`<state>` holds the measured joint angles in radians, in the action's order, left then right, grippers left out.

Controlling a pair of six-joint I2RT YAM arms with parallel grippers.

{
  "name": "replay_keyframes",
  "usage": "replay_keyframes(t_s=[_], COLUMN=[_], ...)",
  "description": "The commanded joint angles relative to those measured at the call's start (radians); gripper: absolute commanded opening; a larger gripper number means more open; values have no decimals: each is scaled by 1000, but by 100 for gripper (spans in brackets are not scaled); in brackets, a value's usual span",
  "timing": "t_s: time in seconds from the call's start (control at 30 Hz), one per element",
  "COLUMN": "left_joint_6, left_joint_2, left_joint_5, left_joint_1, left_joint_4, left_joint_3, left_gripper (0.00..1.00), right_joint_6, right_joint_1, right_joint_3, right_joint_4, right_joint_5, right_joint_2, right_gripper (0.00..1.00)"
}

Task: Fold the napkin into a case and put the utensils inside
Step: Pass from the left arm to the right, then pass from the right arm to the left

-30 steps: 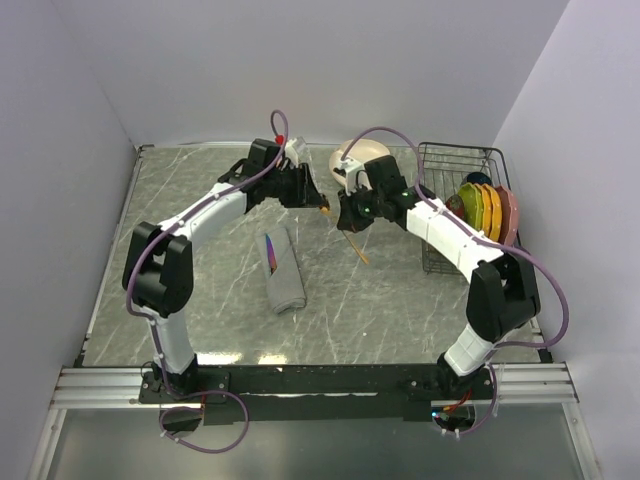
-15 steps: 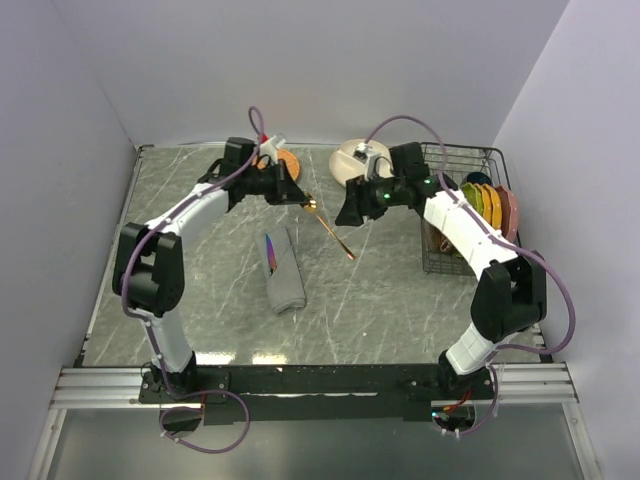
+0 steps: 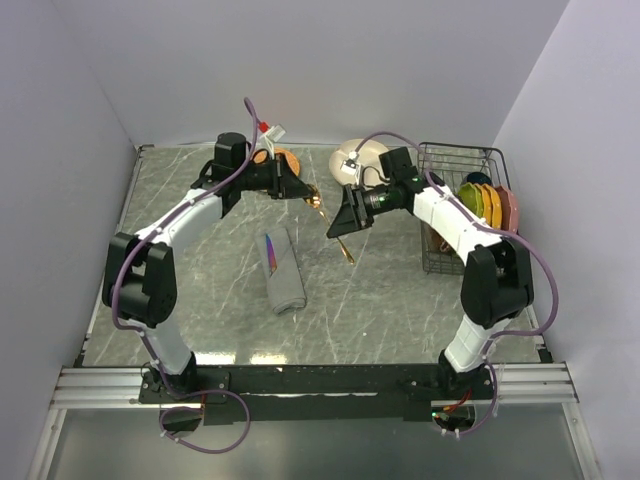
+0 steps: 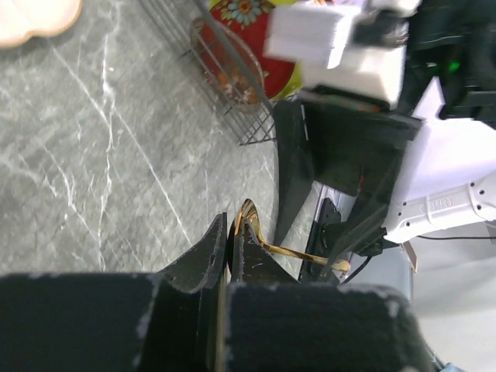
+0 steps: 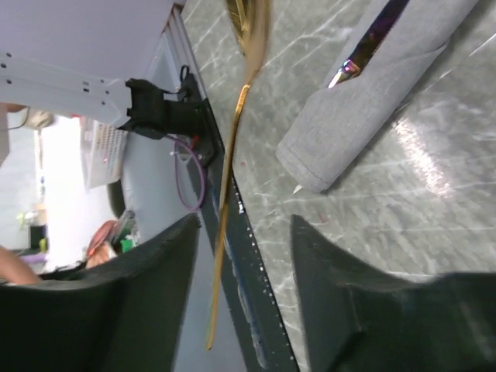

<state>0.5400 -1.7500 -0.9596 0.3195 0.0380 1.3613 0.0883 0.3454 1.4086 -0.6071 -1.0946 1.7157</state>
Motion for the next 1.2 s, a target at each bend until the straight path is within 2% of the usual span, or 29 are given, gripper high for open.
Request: replay_keyframes(t_s=[0.0, 0.07, 0.1, 0.13, 0.2, 0.3, 0.53, 0.73, 0.87, 0.93, 0.97, 1.0, 1.03, 1.07, 1.1, 1.13, 1.17], left_joint_6=[-18, -35, -44, -64, -69, -83, -135, -146, -164, -170, -172, -178, -195, -204, -216, -236, -250], left_joint_2=[44, 47, 56, 66, 90, 106, 101, 75, 63, 57, 52, 43, 37, 32, 20, 17, 14], left_joint_5=[-50, -27, -5, 40, 83, 133, 168, 144, 127, 113, 107, 104, 104, 102, 101, 99, 102], left_joint_1=[13, 15, 13, 7, -3, -26, -28, -27, -26, -28, -30, -31, -43, -52, -66, -100, -115], left_joint_4=[70, 33, 20, -2, 3, 10, -35, -61, -78, -78, -81, -93, -122, -142, -153, -158, -165], left_joint_3=[16, 25, 28, 28, 16, 7, 21, 48, 64, 73, 78, 84, 94, 101, 104, 104, 105], left_gripper=[1, 6, 16, 21, 30, 37, 31, 26, 12, 1, 1, 1, 1, 1, 1, 1, 1], right_joint_6=[-4, 51, 76, 123, 171, 222, 300, 310, 323, 317, 317, 318, 317, 314, 303, 271, 263], right_joint_1=[26, 27, 27, 26, 27, 30, 35, 40, 44, 50, 52, 52, 52, 50, 47, 44, 38], right_joint_3=[56, 27, 14, -9, -31, -53, -76, -77, -73, -60, -59, -56, -47, -37, -27, -5, 1], right_joint_4=[-30, 38, 70, 131, 214, 247, 345, 354, 368, 359, 357, 357, 353, 342, 299, 279, 270], right_joint_5=[-56, -59, -65, -73, -90, -79, -71, -74, -76, -73, -73, -71, -74, -76, -61, -51, -45], right_joint_2=[19, 4, -2, -16, -22, -27, -41, -36, -30, -22, -18, -16, -5, 1, 13, 18, 21], right_gripper=[27, 0, 0, 0, 0, 0, 0, 0, 0, 0, 0, 7, 40, 58, 71, 96, 100])
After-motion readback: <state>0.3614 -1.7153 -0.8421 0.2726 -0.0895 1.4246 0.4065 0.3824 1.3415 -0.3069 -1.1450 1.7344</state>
